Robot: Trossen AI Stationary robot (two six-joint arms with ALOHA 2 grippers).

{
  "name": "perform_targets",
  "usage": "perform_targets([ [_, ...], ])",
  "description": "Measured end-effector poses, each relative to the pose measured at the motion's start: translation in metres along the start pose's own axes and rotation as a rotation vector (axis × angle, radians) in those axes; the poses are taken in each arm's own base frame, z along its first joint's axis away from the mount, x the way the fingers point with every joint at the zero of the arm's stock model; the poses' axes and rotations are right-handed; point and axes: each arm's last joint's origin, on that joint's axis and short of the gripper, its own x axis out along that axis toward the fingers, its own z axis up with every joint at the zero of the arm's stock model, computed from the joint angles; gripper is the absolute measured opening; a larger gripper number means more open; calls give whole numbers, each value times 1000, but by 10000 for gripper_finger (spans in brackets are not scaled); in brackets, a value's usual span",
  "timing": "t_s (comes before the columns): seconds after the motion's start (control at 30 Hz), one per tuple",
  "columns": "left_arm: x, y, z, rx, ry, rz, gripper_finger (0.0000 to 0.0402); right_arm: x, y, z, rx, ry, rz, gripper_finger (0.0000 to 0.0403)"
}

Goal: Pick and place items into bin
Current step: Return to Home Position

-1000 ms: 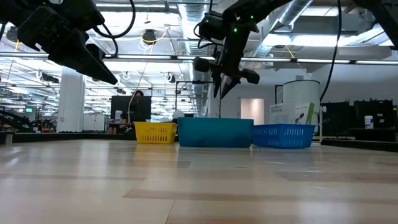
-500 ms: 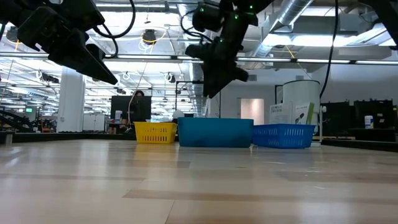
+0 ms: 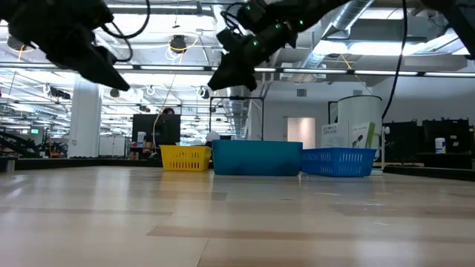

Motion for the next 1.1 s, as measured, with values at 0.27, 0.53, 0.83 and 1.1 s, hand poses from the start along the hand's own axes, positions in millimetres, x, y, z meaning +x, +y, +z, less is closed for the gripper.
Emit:
perform_targets([
  [0.27, -26, 23, 6, -97, -121, 53, 212, 11, -51, -47, 128, -139, 51, 82],
  [0.53, -36, 35, 8, -151, -184, 105, 212, -9, -28, -81, 53, -472, 225, 82],
  [0.83, -48, 39, 8, -173, -244, 94, 212, -100, 71, -85, -105, -558, 98, 82],
  [1.1, -43, 41, -16, -201, -322, 81, 212, -152, 137, -127, -150, -563, -135, 82],
])
